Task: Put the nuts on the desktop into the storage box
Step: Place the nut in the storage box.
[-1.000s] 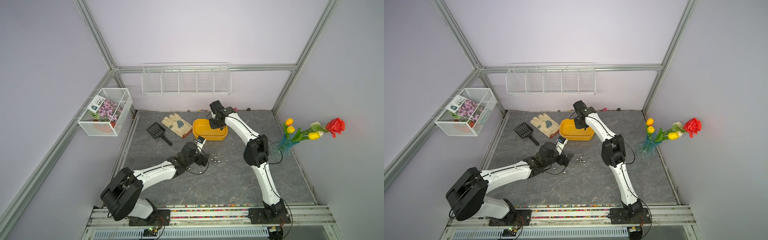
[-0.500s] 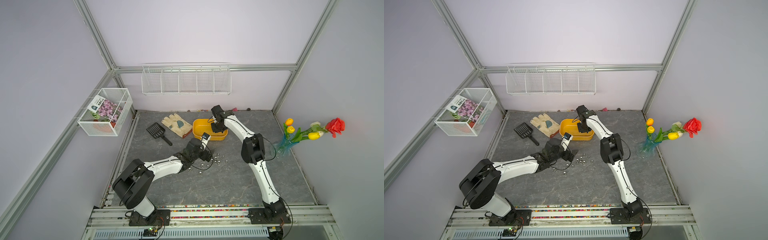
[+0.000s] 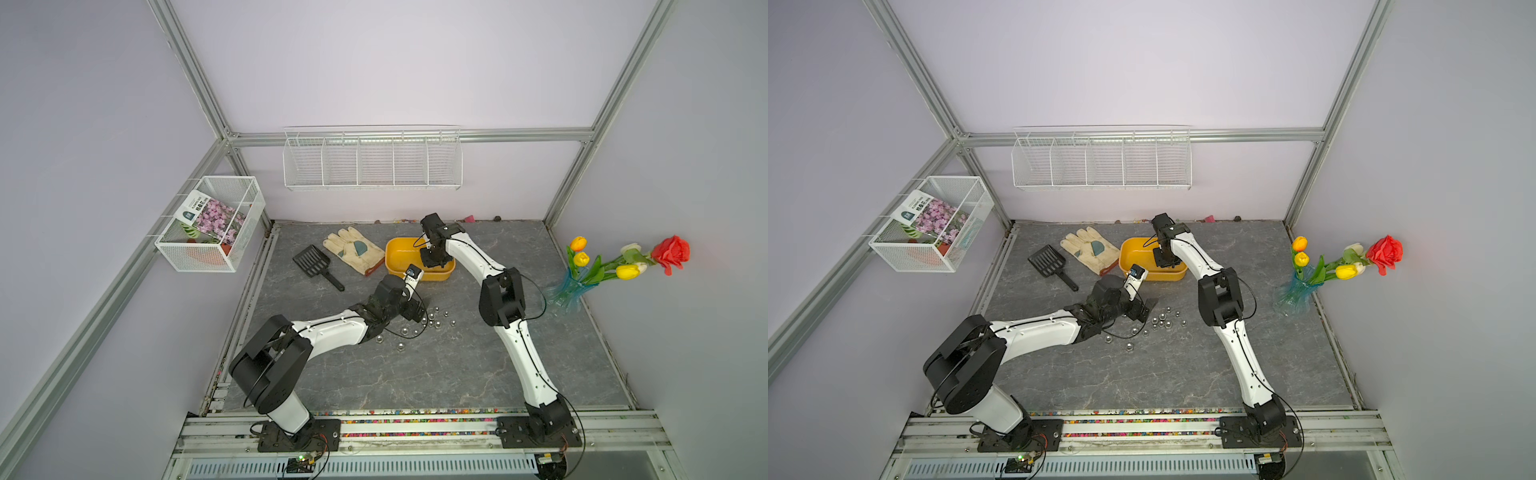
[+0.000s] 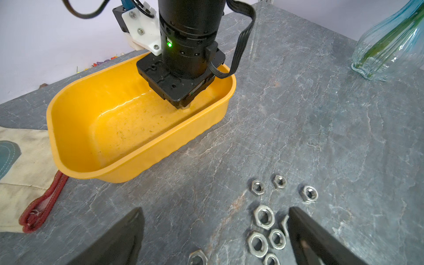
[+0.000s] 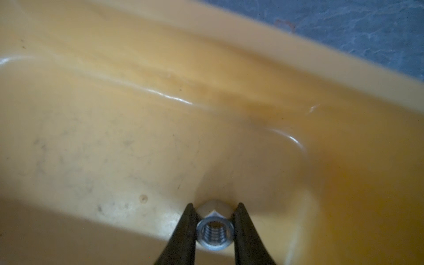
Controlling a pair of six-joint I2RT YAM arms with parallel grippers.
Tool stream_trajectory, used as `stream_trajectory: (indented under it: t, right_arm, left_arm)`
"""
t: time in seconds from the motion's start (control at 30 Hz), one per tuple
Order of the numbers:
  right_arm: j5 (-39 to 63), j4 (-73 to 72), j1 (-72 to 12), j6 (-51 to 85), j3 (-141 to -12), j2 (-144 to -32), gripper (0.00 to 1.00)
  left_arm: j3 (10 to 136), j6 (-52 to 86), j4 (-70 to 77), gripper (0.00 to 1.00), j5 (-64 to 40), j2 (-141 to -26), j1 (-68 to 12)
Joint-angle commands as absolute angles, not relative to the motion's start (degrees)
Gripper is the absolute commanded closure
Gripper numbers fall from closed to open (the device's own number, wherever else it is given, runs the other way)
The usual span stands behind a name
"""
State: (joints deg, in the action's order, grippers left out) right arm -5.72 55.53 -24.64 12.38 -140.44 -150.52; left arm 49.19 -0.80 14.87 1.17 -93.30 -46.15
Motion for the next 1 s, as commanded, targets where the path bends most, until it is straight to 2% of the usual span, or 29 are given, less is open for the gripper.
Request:
stream_trajectory:
  t: [0.0, 0.23, 0.53, 0.97]
  right_arm:
    - [-5.1, 56.1, -24.3, 11.9, -140.0, -152.1, 0.65]
    - [-4.4, 55.8, -24.3, 11.5, -139.0, -150.9, 0.52]
    - [-1.9, 55.7, -24.6, 10.6, -138.9, -145.6, 0.49]
    - [-6.8, 56.9, -29.4, 6.3, -135.0, -134.0, 0.49]
  left_arm:
    - [50.3, -1.7, 15.1, 0.01, 0.1, -93.9, -46.4]
    - [49.6, -2.0, 14.9, 0.01, 0.4, -92.9, -46.3]
    - [48.6, -3.1, 13.2, 0.01, 2.2, -89.0, -46.3]
    - [45.5, 0.0, 5.4, 0.01, 8.9, -81.6, -46.4]
